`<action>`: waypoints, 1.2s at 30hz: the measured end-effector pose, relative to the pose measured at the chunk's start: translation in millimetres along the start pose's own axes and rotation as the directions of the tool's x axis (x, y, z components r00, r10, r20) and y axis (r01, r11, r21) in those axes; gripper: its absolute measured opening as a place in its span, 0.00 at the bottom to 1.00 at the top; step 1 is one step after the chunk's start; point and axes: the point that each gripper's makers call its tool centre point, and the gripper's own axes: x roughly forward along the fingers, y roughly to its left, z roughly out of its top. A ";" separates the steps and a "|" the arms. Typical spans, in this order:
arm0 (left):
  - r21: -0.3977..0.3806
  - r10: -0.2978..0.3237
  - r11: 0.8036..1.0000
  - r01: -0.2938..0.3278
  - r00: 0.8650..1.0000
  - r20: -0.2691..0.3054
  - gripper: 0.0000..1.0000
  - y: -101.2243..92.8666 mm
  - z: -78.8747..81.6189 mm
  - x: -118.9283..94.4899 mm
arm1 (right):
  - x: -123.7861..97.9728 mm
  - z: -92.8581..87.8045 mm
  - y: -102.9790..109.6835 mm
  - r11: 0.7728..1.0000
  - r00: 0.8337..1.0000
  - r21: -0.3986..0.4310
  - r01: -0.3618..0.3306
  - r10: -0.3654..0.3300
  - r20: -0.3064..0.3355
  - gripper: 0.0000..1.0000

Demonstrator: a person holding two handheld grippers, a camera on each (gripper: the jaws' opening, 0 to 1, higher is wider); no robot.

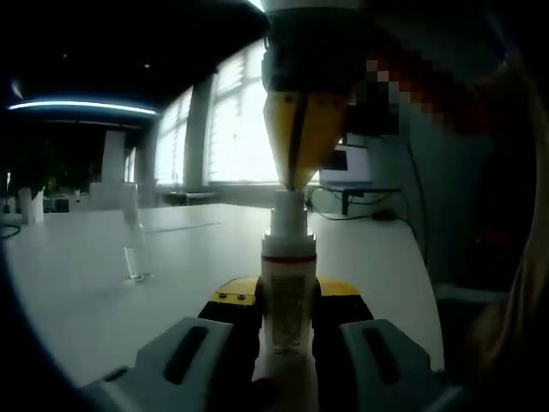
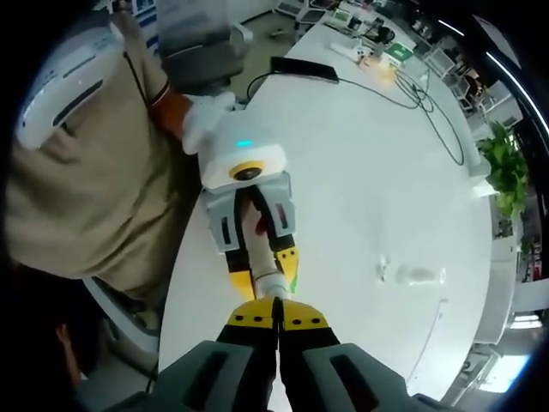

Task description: Clamp pump bottle remove cover press pump head put on cover

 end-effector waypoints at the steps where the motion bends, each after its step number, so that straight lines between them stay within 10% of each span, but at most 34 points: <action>1: 0.000 0.000 1.000 0.000 1.000 0.000 0.13 -0.1 0.0 0.0 | 0.2 -0.1 0.2 1.000 1.000 0.001 0.000 0.000 0.000 0.00; 36: -0.001 0.001 1.000 -0.001 1.000 -0.001 0.13 -0.9 0.8 -0.5 | 0.7 0.7 2.4 1.000 1.000 -0.011 0.007 -0.007 -0.010 0.00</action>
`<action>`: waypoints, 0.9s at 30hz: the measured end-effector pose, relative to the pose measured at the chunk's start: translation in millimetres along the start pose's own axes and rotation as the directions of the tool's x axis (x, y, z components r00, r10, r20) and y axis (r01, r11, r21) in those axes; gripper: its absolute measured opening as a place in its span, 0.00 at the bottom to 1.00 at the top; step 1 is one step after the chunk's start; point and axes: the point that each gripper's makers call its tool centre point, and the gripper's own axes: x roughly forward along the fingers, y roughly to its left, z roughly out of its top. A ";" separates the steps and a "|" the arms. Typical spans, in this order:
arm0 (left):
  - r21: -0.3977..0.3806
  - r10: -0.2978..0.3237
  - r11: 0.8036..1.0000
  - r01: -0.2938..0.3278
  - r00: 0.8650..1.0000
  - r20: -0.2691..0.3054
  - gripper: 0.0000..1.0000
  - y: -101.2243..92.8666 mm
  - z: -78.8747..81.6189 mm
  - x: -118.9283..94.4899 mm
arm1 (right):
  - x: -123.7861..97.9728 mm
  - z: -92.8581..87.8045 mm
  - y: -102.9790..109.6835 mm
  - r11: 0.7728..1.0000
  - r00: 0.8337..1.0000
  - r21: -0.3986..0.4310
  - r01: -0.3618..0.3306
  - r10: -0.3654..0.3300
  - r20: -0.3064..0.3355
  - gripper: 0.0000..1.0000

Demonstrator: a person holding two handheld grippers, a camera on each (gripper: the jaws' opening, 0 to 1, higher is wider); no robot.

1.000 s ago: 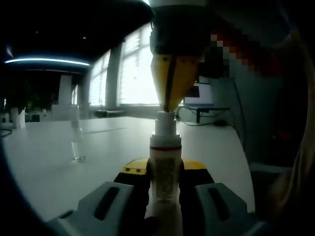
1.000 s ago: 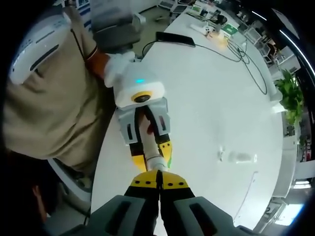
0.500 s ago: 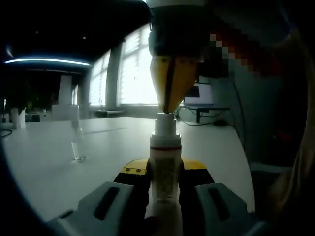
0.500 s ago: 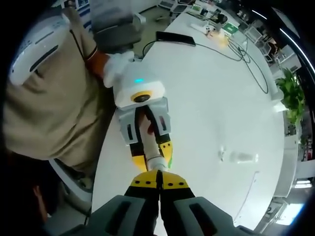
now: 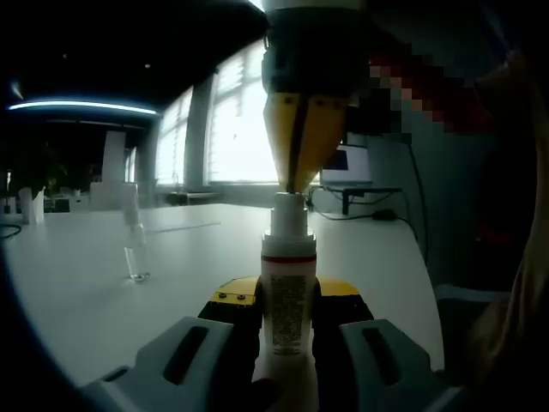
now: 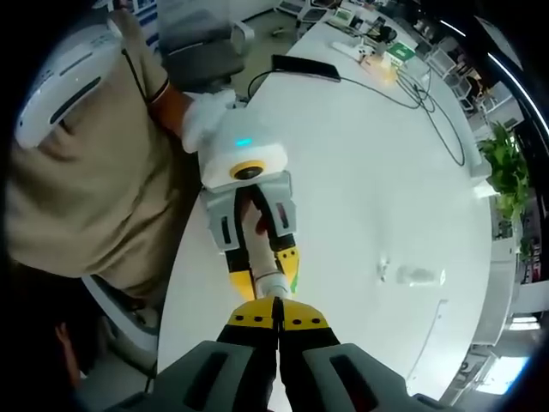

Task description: Clamp pump bottle remove cover press pump head put on cover

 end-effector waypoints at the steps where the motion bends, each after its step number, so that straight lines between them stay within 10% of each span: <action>1: 0.000 0.000 1.000 0.000 1.000 0.000 0.13 -0.2 0.0 0.0 | -0.4 0.1 0.1 1.000 1.000 -0.004 0.003 -0.003 -0.001 0.00; 27: -0.001 -0.001 1.000 0.001 1.000 0.000 0.13 0.2 0.1 0.3 | -2.3 0.9 0.2 1.000 1.000 -0.016 0.011 -0.011 0.005 0.00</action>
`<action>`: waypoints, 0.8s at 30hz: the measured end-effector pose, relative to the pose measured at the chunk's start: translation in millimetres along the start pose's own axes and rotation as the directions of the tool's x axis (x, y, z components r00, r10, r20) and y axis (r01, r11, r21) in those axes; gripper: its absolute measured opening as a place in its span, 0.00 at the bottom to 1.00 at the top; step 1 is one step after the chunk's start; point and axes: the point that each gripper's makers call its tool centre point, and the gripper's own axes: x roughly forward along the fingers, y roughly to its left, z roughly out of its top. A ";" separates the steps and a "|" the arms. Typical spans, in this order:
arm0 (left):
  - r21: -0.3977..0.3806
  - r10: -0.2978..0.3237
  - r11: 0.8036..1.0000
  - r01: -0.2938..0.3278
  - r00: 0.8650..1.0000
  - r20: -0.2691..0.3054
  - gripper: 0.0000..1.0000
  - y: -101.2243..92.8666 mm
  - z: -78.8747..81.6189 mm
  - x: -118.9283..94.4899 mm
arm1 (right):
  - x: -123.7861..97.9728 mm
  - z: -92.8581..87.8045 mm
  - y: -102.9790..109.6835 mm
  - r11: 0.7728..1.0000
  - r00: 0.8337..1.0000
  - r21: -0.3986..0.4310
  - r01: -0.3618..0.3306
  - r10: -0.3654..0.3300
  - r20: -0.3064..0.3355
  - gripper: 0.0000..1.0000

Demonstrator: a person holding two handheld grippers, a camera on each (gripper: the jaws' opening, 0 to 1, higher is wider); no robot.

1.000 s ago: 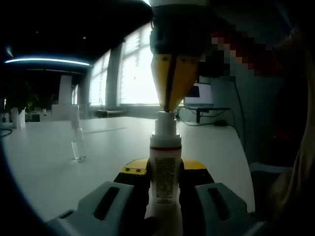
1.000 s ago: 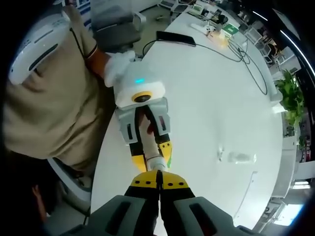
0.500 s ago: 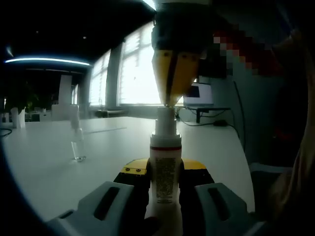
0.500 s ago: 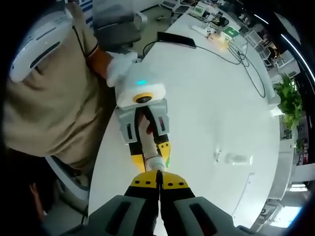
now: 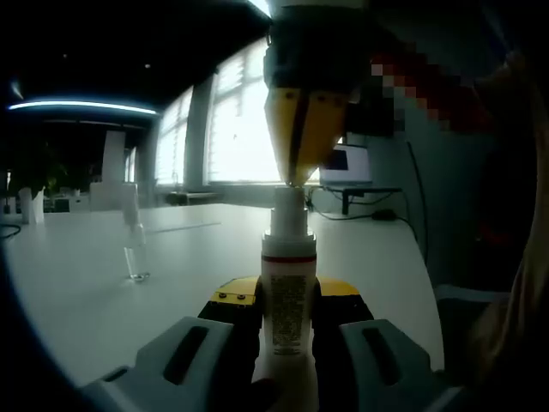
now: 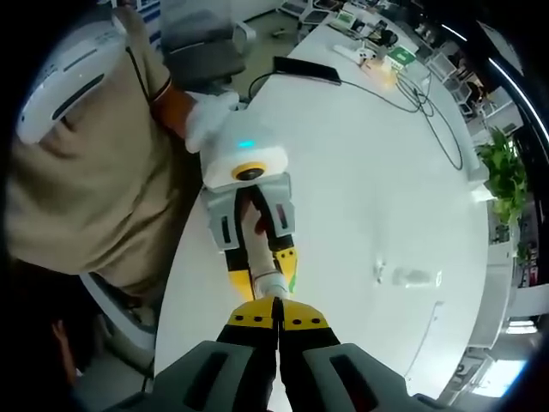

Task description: Clamp pump bottle remove cover press pump head put on cover

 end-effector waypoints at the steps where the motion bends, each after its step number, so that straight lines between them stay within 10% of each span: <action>1: 0.000 0.000 1.000 0.000 1.000 0.000 0.13 0.0 0.0 0.0 | 0.0 0.0 -0.2 1.000 1.000 0.000 0.000 0.000 0.000 0.00; 24: 0.008 0.002 1.000 -0.002 1.000 0.000 0.13 0.8 -0.1 0.2 | 3.2 -1.4 -0.5 0.999 1.000 0.024 -0.021 0.021 -0.001 0.00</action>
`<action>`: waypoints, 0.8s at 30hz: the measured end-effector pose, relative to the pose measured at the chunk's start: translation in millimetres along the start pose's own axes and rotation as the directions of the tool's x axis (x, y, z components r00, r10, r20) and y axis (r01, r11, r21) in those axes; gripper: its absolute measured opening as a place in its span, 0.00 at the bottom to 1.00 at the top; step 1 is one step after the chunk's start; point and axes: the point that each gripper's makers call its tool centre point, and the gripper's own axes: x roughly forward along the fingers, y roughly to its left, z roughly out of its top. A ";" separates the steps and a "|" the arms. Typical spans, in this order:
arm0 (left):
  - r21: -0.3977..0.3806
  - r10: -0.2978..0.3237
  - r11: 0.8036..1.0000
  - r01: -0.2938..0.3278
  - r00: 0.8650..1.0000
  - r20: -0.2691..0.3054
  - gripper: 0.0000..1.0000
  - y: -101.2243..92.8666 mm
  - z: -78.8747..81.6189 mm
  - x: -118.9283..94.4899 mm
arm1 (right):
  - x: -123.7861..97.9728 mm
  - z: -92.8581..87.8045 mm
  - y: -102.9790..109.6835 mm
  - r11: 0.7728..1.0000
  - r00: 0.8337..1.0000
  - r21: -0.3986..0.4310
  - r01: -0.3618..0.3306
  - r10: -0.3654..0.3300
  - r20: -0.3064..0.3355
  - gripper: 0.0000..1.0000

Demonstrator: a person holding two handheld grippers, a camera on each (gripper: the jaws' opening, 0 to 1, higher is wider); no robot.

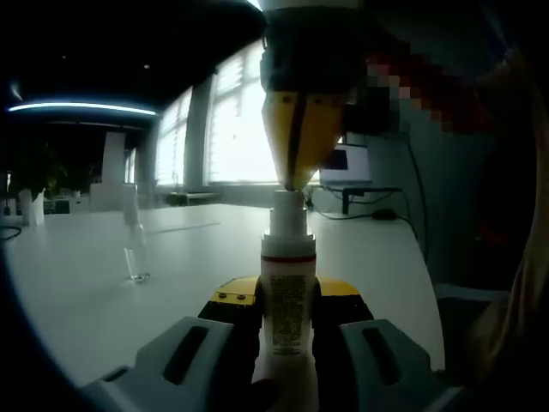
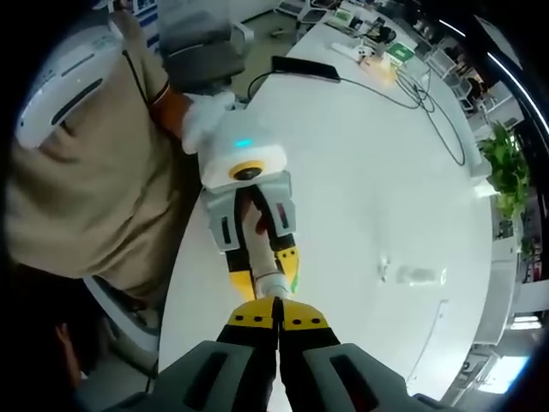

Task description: Clamp pump bottle remove cover press pump head put on cover

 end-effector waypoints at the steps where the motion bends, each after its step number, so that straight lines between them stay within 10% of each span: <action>1: 0.000 0.000 1.000 0.000 1.000 0.000 0.13 0.0 0.0 0.0 | 0.3 -0.1 0.4 1.000 1.000 0.000 0.000 0.000 -0.001 0.00; 24: 0.002 0.001 1.000 -0.001 1.000 0.000 0.13 -1.4 0.0 -0.1 | 2.9 -0.5 1.1 1.000 1.000 -0.023 0.006 -0.007 -0.012 0.00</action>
